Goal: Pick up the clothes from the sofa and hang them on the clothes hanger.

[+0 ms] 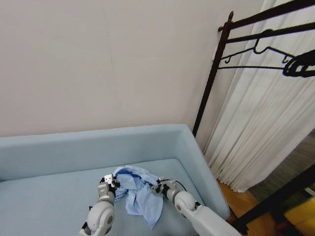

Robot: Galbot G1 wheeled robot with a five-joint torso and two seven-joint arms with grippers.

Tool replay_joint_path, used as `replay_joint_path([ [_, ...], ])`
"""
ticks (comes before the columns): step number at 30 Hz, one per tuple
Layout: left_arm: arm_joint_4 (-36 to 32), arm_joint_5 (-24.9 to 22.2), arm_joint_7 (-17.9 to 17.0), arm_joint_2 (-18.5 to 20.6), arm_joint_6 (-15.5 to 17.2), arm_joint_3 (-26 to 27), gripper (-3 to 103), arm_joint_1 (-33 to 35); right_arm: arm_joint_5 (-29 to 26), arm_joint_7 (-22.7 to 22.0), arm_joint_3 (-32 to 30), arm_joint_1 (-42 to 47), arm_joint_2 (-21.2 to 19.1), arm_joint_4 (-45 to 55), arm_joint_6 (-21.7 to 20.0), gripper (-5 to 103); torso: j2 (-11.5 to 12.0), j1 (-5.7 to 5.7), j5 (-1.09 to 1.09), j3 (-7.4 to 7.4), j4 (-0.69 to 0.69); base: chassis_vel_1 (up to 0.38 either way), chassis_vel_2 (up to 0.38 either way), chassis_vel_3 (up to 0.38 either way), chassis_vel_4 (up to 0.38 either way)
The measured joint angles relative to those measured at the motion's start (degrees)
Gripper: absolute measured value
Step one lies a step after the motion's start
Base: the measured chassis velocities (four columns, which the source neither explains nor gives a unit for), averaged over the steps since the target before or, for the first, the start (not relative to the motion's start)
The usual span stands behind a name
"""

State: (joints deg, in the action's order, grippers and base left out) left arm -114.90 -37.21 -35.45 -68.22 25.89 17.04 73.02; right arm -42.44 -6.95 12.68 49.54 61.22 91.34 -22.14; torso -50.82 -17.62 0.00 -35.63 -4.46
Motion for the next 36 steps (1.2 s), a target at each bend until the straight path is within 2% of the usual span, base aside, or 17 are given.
replay_joint_path([
  [7,0.17,-0.13,0.0,0.11,0.0,-0.07,0,-0.26,0.18,-0.47,-0.62,0.84,-0.3,1.16,0.2,42,0.0,0.0,0.0,0.0,0.0,0.0,0.0,0.0,0.0],
  [19,-0.41,-0.21,0.1,0.57,-0.04,0.17,0,0.11,0.61,-2.31,-1.36,0.15,0.08,2.19,0.49,42,0.01,0.0,0.0,0.0,0.0,0.0,0.0,0.0,0.0],
  [36,-0.38,-0.3,1.24,0.48,-0.7,0.3,0,0.08,0.27,-1.92,-1.8,0.61,0.01,2.45,0.39,42,0.01,0.0,0.0,0.0,0.0,0.0,0.0,0.0,0.0],
])
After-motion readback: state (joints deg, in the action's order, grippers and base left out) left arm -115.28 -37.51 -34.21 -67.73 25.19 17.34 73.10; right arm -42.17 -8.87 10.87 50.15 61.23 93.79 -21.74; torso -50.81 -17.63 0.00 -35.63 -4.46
